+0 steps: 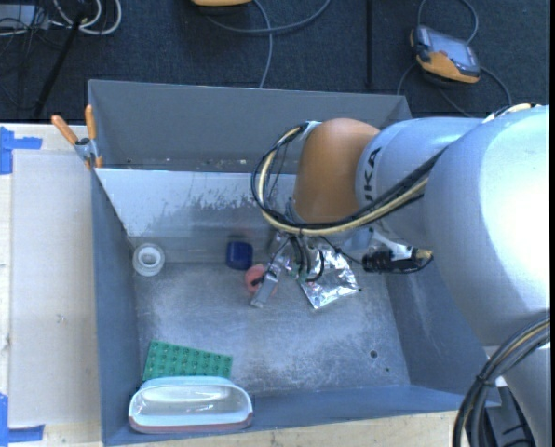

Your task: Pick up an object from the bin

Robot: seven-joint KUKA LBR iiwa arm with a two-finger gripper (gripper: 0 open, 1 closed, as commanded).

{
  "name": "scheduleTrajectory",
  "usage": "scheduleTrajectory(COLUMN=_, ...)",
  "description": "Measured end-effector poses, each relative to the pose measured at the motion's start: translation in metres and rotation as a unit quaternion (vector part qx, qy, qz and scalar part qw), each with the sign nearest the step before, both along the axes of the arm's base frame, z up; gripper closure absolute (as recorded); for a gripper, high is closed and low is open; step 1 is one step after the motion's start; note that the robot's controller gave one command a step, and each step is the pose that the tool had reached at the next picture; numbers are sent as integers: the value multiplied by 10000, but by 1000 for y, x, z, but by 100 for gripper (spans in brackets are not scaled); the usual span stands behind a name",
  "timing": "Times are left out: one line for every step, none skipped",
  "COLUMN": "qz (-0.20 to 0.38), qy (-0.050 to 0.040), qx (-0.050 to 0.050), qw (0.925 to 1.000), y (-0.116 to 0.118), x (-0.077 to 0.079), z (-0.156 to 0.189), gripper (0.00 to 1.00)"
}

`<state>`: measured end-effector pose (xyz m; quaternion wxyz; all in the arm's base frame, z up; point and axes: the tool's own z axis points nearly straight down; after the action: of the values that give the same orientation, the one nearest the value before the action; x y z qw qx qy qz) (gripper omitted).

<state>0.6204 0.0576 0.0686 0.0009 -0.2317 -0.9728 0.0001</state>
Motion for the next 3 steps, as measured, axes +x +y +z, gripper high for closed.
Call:
scheduleTrajectory(qz=-69, qy=-11, qx=0, qw=10000, y=-3, x=-3, z=17, gripper=0)
scheduleTrajectory(qz=-115, qy=6, qx=1, qw=9999, y=-4, x=0, z=0, gripper=0)
scheduleTrajectory(qz=-132, qy=-13, qx=3, qw=9999, y=7, x=-3, z=18, gripper=0)
